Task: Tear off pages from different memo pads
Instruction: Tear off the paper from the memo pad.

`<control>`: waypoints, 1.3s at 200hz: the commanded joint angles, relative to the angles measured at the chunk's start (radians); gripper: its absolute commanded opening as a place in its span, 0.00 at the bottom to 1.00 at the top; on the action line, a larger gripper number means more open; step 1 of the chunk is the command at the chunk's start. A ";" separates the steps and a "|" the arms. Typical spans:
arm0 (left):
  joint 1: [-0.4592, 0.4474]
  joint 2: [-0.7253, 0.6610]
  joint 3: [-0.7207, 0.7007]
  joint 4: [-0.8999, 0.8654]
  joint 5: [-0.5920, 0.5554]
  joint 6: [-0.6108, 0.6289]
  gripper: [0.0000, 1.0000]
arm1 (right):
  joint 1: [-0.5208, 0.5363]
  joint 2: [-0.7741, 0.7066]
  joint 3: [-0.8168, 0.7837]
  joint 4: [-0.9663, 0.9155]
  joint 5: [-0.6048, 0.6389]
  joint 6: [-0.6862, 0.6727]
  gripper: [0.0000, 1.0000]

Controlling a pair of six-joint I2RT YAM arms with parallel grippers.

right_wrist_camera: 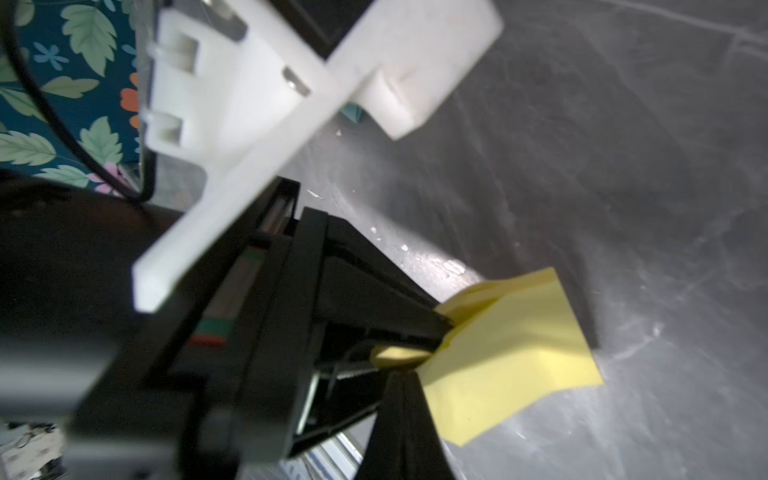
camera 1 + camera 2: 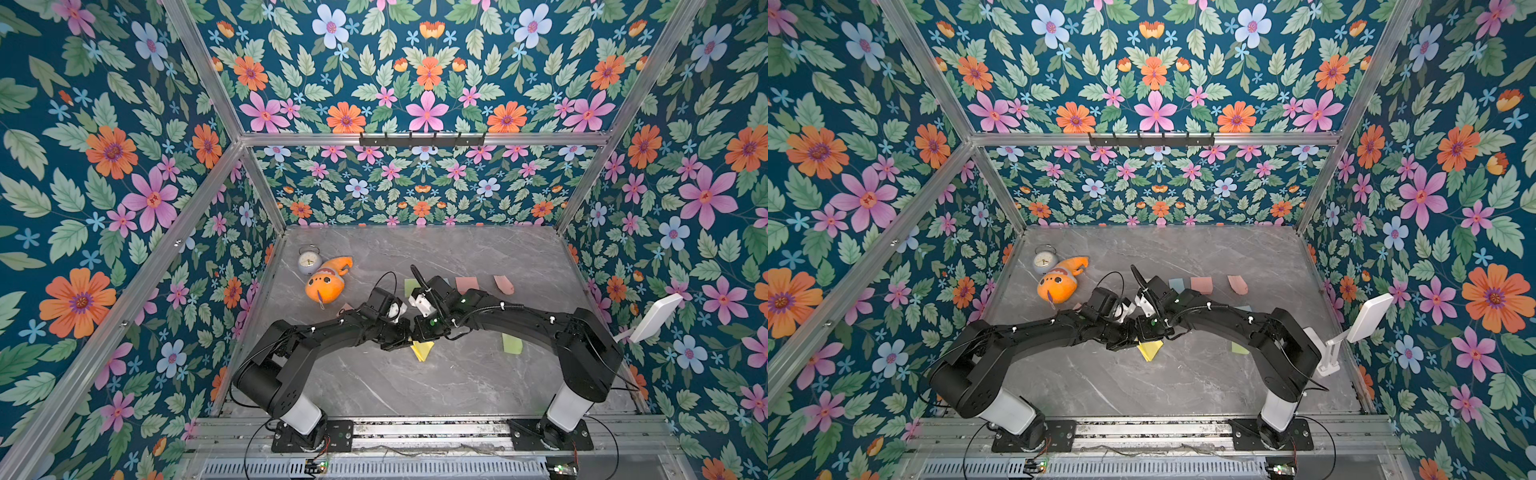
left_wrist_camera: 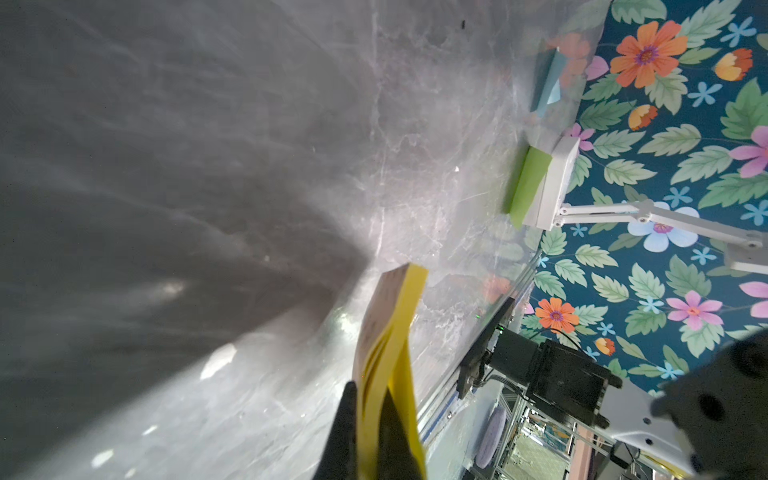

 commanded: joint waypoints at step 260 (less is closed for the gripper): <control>0.046 -0.179 -0.185 0.368 0.124 0.029 0.00 | -0.004 -0.078 0.102 -0.329 0.579 -0.289 0.00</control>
